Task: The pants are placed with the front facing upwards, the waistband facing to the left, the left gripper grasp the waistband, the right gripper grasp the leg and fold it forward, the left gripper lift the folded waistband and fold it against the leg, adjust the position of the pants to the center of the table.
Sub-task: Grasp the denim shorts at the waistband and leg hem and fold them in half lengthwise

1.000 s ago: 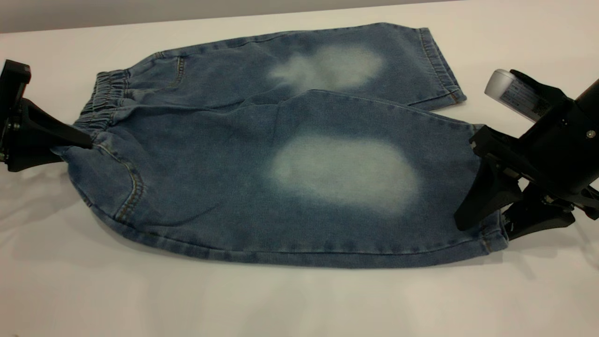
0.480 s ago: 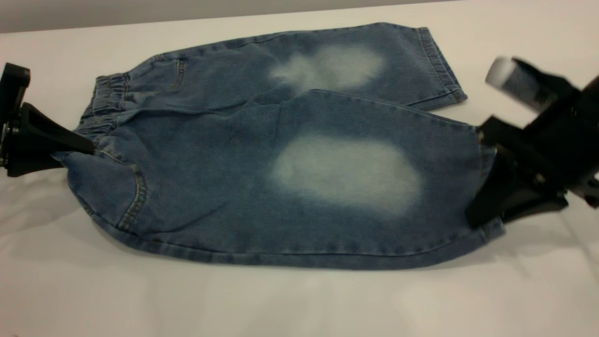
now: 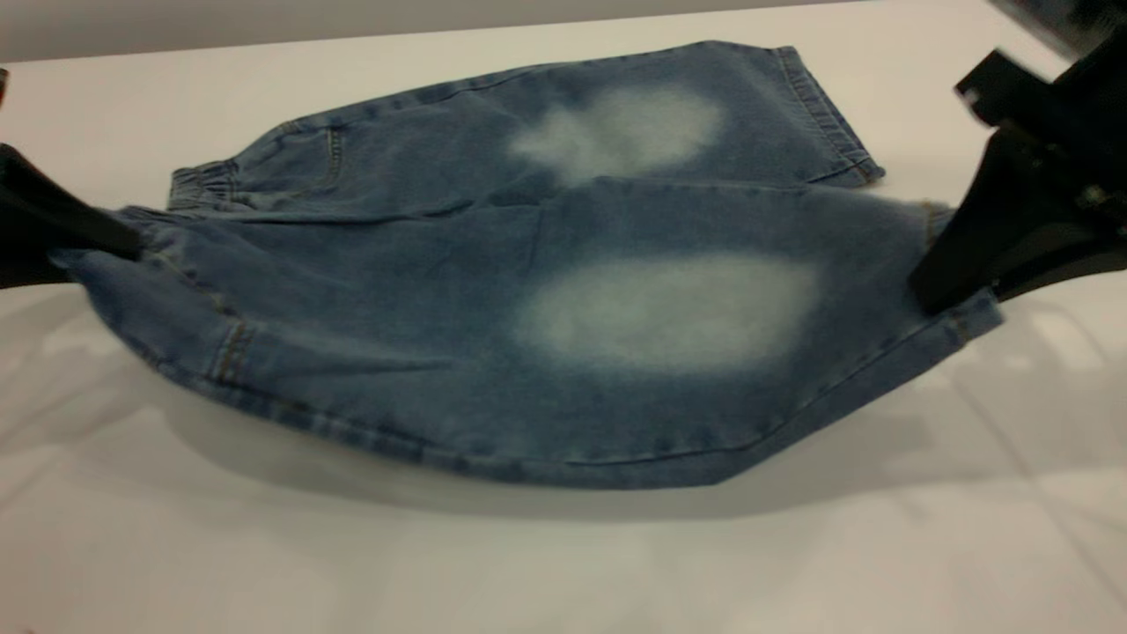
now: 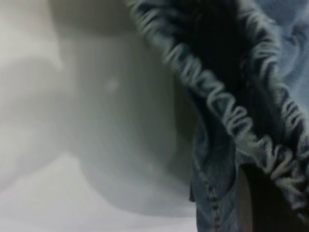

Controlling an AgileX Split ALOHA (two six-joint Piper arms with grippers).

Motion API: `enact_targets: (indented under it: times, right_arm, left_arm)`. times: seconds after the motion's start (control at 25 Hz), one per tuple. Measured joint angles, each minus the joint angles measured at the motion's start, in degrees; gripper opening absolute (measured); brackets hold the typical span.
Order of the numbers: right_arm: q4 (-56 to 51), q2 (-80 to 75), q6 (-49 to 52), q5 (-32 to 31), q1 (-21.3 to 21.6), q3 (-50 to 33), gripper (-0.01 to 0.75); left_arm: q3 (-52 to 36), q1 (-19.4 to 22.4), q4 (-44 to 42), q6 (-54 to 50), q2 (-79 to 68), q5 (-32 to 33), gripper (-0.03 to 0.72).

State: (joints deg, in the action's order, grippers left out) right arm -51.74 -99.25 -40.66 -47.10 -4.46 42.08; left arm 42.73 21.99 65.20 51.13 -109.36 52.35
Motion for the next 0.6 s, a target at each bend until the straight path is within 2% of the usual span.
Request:
enact_targets:
  times: [0.28,0.4,0.6]
  right_arm:
    - [8.23,8.13,6.79,-5.99,0.00,0.00,0.015]
    - [11.56,11.47,9.26,-9.28,0.00,0.00,0.015]
    - [10.65,14.78,12.14,-6.37,0.00,1.30,0.015]
  left_arm:
    - [-7.21,0.00,-8.43,-9.04,9.85,0.41,0.099]
    - [-11.11,0.00,-8.74,-10.05,13.69,0.64,0.099]
    - [-13.04,0.11,-7.08,-10.05,17.94,0.30,0.099]
